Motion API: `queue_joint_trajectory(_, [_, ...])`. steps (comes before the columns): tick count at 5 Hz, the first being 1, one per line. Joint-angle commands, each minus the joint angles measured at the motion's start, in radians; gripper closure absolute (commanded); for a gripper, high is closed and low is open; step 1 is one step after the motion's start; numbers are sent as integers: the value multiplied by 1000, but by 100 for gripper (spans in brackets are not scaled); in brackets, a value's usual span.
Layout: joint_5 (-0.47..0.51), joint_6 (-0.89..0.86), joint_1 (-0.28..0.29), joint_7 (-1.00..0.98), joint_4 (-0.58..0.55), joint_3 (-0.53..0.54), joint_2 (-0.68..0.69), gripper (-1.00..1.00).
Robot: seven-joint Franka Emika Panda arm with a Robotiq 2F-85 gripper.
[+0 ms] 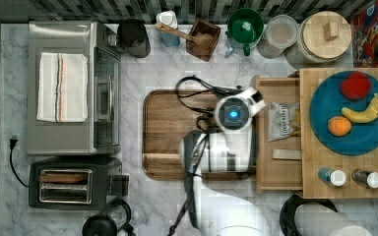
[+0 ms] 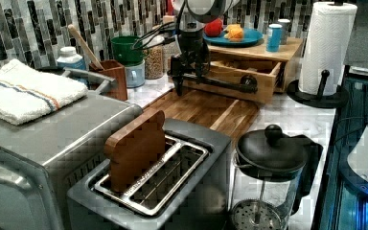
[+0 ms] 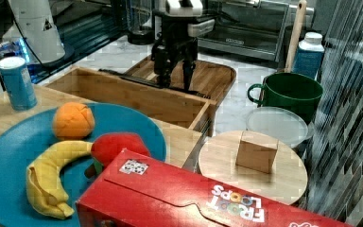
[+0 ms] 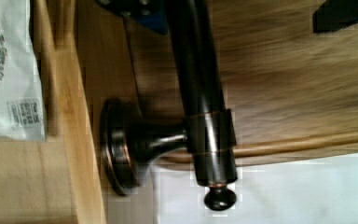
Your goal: Open the drawer.
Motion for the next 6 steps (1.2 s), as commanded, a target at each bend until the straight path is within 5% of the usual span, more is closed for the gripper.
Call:
queue_joint_trajectory(1, [-15,12,189,220,41,92,27,-100])
queue_joint_trajectory(6, [-9,13,199,216,41,82,27,-100])
